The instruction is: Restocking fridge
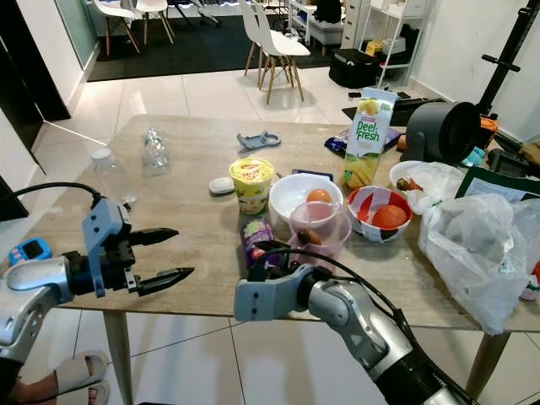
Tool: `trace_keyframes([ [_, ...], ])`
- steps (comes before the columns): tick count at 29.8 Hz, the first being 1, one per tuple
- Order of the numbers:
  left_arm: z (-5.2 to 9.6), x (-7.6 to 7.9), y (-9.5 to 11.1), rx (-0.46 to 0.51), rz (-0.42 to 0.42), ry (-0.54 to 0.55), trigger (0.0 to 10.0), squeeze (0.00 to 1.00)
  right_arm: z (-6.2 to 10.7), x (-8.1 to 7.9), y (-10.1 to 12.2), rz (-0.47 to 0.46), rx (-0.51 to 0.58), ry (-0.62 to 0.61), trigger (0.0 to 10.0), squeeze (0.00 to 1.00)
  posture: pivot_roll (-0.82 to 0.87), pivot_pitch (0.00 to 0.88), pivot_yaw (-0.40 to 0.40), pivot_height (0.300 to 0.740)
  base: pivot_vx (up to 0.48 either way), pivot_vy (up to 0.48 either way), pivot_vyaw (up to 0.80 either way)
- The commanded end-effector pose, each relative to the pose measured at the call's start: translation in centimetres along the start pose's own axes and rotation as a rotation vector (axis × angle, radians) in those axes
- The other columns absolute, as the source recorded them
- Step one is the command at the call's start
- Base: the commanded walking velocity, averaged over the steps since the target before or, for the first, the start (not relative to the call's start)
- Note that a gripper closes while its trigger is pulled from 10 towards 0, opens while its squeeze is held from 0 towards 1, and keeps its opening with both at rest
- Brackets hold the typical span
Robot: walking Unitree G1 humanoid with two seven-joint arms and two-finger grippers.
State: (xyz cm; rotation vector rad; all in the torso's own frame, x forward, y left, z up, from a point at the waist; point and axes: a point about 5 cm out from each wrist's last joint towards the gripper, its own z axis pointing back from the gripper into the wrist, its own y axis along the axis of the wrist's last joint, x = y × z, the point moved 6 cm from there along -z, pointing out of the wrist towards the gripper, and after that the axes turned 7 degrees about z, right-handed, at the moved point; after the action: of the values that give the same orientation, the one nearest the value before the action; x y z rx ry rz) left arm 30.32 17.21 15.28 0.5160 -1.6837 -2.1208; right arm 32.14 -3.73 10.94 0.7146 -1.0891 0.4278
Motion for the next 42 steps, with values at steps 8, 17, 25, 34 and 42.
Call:
trace_keyframes([
  [8, -0.2, 0.3, 0.1, -0.007, -0.011, -0.017, 10.0, 0.0, 0.0, 1.7, -0.8, 0.031, -0.056, -0.068, 7.4, 0.0, 0.07, 0.021, -0.022, 0.74, 0.0, 0.0, 0.0],
  [17, -0.4, 0.4, 0.1, -0.007, -0.013, -0.021, 10.0, 0.0, 0.0, 2.2, -0.6, 0.043, -0.051, -0.092, 3.7, 0.0, 0.07, 0.009, -0.027, 0.74, 0.0, 0.0, 0.0],
  [25, -0.4, 0.4, 0.0, -0.012, -0.015, -0.026, 10.0, 0.0, -0.2, 1.7, -0.3, 0.045, -0.042, -0.077, 10.0, 0.0, 0.07, 0.01, -0.026, 0.74, 0.0, 0.0, 0.0],
  [34, -0.4, 0.5, 0.0, -0.014, -0.012, -0.027, 10.0, 0.0, -0.1, 1.2, -0.5, 0.046, -0.048, -0.055, 0.0, 0.0, 0.07, 0.019, -0.023, 0.74, 0.0, 0.0, 0.0],
  [42, -0.4, 0.5, 0.0, -0.014, -0.011, -0.029, 10.0, 0.0, 0.1, 1.1, -0.7, 0.05, -0.052, -0.047, 0.0, 0.0, 0.07, 0.022, -0.024, 0.74, 0.0, 0.0, 0.0],
])
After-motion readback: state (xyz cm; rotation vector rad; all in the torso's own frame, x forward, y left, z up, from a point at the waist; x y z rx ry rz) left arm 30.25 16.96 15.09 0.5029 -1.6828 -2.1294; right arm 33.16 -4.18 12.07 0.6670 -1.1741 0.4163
